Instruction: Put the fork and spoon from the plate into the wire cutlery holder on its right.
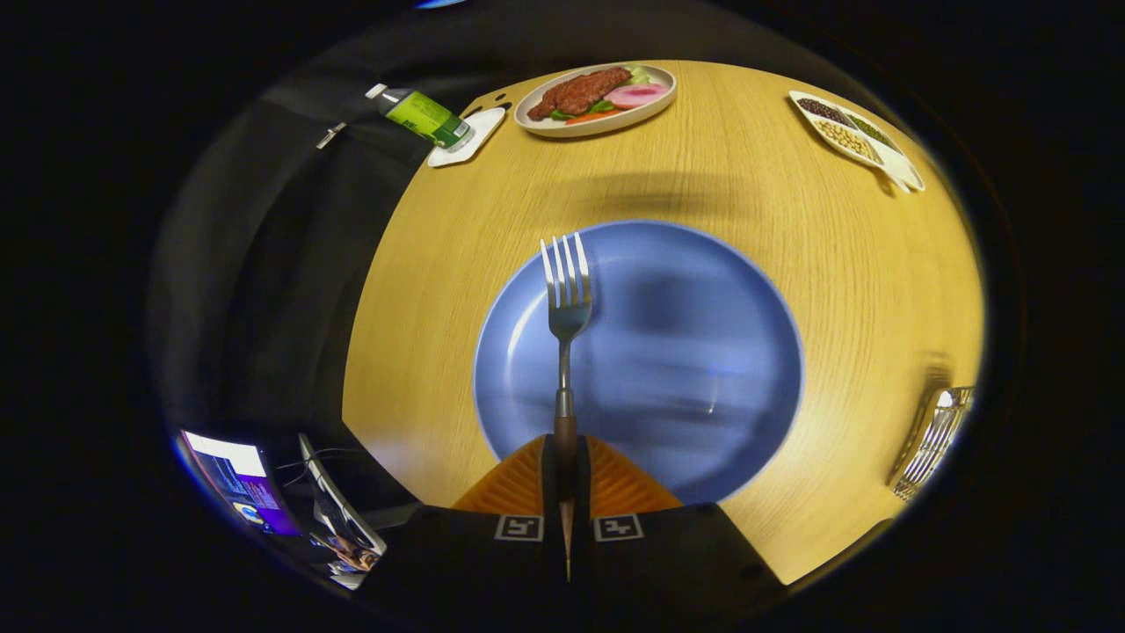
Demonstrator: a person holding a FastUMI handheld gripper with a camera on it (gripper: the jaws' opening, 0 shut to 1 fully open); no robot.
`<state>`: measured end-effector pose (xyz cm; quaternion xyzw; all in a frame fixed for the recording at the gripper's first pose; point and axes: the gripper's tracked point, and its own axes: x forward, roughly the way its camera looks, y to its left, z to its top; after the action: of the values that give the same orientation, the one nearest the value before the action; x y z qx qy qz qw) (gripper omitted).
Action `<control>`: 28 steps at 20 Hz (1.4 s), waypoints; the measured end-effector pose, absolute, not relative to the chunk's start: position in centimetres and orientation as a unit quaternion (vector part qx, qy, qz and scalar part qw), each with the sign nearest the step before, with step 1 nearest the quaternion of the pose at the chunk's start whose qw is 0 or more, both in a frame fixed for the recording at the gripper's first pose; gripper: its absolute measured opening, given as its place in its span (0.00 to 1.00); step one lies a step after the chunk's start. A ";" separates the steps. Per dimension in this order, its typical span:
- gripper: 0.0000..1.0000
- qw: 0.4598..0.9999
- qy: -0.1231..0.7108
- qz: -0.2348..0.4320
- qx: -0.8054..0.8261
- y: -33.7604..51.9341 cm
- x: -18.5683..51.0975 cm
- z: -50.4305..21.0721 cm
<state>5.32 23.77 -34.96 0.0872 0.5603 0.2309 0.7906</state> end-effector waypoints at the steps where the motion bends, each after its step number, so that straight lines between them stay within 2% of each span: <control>1: 0.06 0.792 0.557 0.234 0.083 22.9 4.7 -34.0; 8: 0.06 0.806 0.539 0.233 0.069 15.1 2.3 -27.9; 17: 0.06 0.813 0.557 0.163 0.050 3.6 -0.6 -23.9; 24: 0.06 0.776 0.615 0.135 -0.014 -3.9 -2.2 -22.7; 28: 0.06 0.731 0.661 0.142 -0.091 -7.1 -2.3 -23.1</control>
<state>-2.28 -7.12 -23.12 -0.0907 0.6609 0.1417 0.7314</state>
